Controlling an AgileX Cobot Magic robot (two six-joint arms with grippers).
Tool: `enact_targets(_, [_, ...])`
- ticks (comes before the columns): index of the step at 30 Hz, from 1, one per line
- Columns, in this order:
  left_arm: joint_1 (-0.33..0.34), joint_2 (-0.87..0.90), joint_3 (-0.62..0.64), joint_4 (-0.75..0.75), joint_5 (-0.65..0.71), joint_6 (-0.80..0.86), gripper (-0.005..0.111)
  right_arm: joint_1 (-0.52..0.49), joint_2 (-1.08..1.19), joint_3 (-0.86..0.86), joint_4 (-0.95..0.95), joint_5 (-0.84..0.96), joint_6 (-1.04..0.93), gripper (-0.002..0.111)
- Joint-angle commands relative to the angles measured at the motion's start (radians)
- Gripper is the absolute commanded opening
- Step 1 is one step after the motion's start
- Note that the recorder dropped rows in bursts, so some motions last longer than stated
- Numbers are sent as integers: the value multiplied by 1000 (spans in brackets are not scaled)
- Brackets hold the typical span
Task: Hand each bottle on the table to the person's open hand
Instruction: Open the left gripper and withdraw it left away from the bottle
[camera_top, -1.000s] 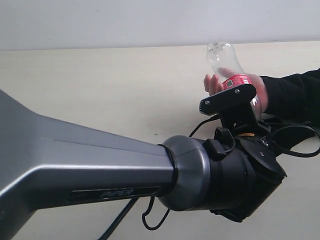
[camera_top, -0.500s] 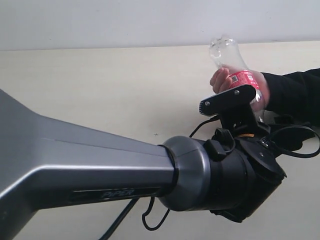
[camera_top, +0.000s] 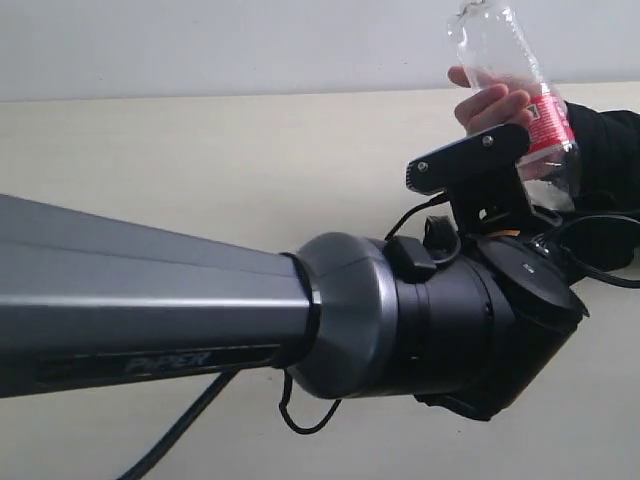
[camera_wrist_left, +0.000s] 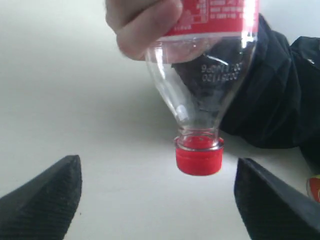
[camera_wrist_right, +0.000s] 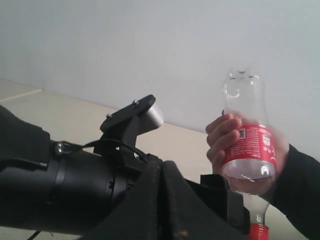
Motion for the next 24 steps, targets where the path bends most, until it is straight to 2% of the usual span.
enact_targets(1, [2,-46,-4,0,-5,53,80,2,-6,3,3,1,-1,0])
enact_targets(7, [2,-108,-4,0,-16,200,79,2,-6,3,3,1,-1,0])
enact_targets(10, [2,-142,-4,0,-52,225,73,2,-6,3,3,1,-1,0])
enact_targets(13, [2,-169,-4,0,-91,299,52,2,-6,3,3,1,-1,0])
enact_targets(18, [2,-219,28,0,-214,324,2,2,-6,3,3,1,-1,0])
enact_targets(24, [10,-297,126,0,-346,331,0,2,-6,3,3,1,-1,0])
